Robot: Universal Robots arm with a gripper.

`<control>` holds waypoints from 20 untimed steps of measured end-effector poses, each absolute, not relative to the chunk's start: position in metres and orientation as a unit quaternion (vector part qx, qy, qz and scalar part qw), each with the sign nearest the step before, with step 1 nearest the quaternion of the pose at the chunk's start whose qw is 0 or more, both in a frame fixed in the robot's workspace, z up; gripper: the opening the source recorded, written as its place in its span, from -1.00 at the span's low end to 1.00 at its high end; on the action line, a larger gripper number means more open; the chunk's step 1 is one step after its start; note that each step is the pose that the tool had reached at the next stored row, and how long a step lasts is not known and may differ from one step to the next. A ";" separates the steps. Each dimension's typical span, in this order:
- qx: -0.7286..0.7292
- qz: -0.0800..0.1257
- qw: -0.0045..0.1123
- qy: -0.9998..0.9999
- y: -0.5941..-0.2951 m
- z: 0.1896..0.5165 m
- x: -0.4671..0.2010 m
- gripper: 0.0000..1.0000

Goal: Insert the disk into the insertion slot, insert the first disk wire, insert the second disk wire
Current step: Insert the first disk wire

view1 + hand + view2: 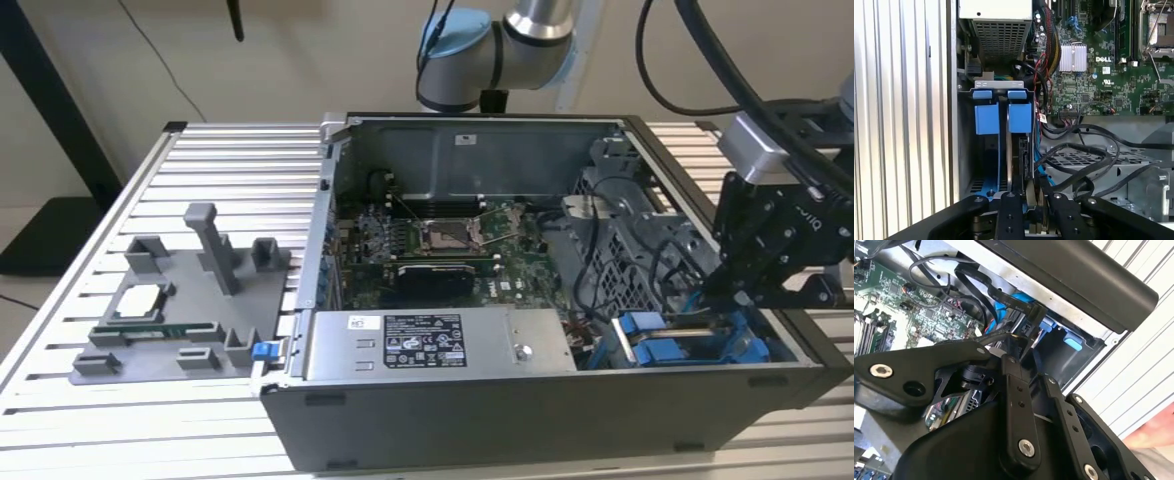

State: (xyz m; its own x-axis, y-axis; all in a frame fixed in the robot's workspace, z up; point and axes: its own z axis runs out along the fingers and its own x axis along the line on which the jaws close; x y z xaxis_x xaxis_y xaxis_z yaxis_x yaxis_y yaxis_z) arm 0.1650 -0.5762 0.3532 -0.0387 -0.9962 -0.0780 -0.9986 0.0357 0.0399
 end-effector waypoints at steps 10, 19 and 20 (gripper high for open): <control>-0.693 0.036 0.012 0.720 -0.576 0.353 0.165 -1.00; -0.693 0.019 -0.004 0.720 -0.570 0.350 0.162 -1.00; -0.693 0.016 -0.005 0.720 -0.567 0.349 0.161 -1.00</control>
